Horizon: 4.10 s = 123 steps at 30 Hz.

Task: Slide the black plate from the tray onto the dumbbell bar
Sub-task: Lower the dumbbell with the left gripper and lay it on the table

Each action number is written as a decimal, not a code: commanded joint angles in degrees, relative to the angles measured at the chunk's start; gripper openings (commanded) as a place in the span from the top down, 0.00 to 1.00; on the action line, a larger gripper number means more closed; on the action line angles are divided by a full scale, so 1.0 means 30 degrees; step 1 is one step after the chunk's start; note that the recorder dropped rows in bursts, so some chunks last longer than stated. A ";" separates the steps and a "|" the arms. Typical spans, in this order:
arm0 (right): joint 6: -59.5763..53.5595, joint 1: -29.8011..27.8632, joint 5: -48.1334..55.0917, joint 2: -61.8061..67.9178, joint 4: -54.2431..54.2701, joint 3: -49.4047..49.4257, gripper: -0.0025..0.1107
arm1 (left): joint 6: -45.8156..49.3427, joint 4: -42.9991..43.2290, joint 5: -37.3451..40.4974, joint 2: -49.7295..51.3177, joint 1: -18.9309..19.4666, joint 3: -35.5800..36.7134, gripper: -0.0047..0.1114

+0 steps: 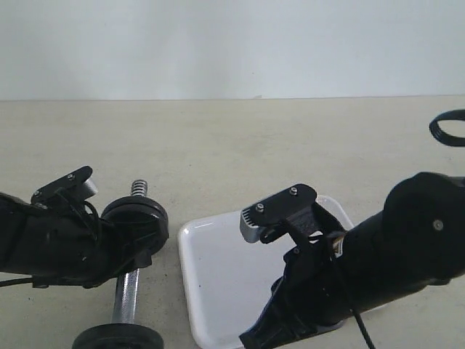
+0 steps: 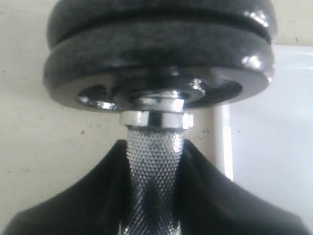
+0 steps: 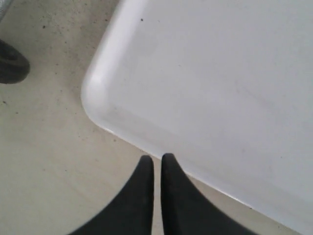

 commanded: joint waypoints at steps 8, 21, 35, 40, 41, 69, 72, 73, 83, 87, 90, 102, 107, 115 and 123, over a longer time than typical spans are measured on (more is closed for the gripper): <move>-0.0222 -0.0052 -0.1168 -0.0087 0.0875 0.0495 0.97 | -0.1449 -0.0097 0.1090 -0.0017 0.0006 -0.0657 0.92; -0.0222 -0.0052 -0.1472 -0.0087 0.0868 0.0495 0.97 | -0.1339 -0.0097 0.1090 -0.0017 0.0006 -0.0657 0.92; -0.0222 -0.0052 -0.1526 -0.0087 0.0868 0.0495 0.97 | -0.1276 -0.0097 0.1004 -0.0017 0.0006 -0.0657 0.92; -0.0222 -0.0052 -0.1526 -0.0087 0.0868 0.0495 0.97 | 0.0765 -0.0097 0.1055 -0.0017 0.0006 -0.0657 0.92; -0.0222 -0.0052 -0.1526 -0.0087 0.0868 0.0495 0.97 | 0.1150 -0.0097 0.1055 -0.0017 0.0006 -0.0657 0.92; -0.0222 -0.0052 -0.1573 -0.0087 0.0868 0.0495 0.97 | 0.1151 -0.0097 0.1055 -0.0017 0.0006 -0.0657 0.34; -0.0222 -0.0052 -0.1621 -0.0087 0.0868 0.0495 0.97 | 0.1151 -0.0097 0.1055 -0.0017 0.0006 -0.0657 0.34; -0.0222 -0.0052 -0.1670 -0.0087 0.0868 0.0495 0.97 | 0.1151 -0.0097 0.1055 -0.0017 0.0006 -0.0657 0.34; -0.0222 -0.0052 -0.1716 -0.0087 0.0868 0.0495 0.97 | 0.1151 -0.0097 0.1055 -0.0017 0.0006 -0.0657 0.34; -0.0222 -0.0052 -0.1716 -0.0087 0.0868 0.0495 0.97 | 0.1151 -0.0097 0.1055 -0.0017 0.0006 -0.0657 0.34; -0.0222 -0.0052 -0.1716 -0.0087 0.0868 0.0495 0.97 | 0.1151 -0.0097 0.0643 -0.0017 0.0006 -0.0657 0.34; -0.0222 -0.0052 -0.1796 -0.0087 0.0910 0.0495 0.97 | 0.1086 -0.0097 0.0487 -0.0017 0.0006 -0.0620 0.34; -0.0222 -0.0052 -0.1796 -0.0087 0.0910 0.0495 0.97 | 0.1374 -0.0097 0.0564 -0.0193 0.0006 -0.0620 0.34; -0.0222 -0.0052 -0.1796 -0.0087 0.0910 0.0495 0.97 | 0.1374 -0.0097 0.0915 -0.2260 0.0006 -0.0657 0.34; -0.0145 -0.0052 -0.1680 -0.0087 0.0979 0.0495 0.97 | 0.1889 -0.0097 0.1003 -0.6997 0.0006 -0.0657 0.34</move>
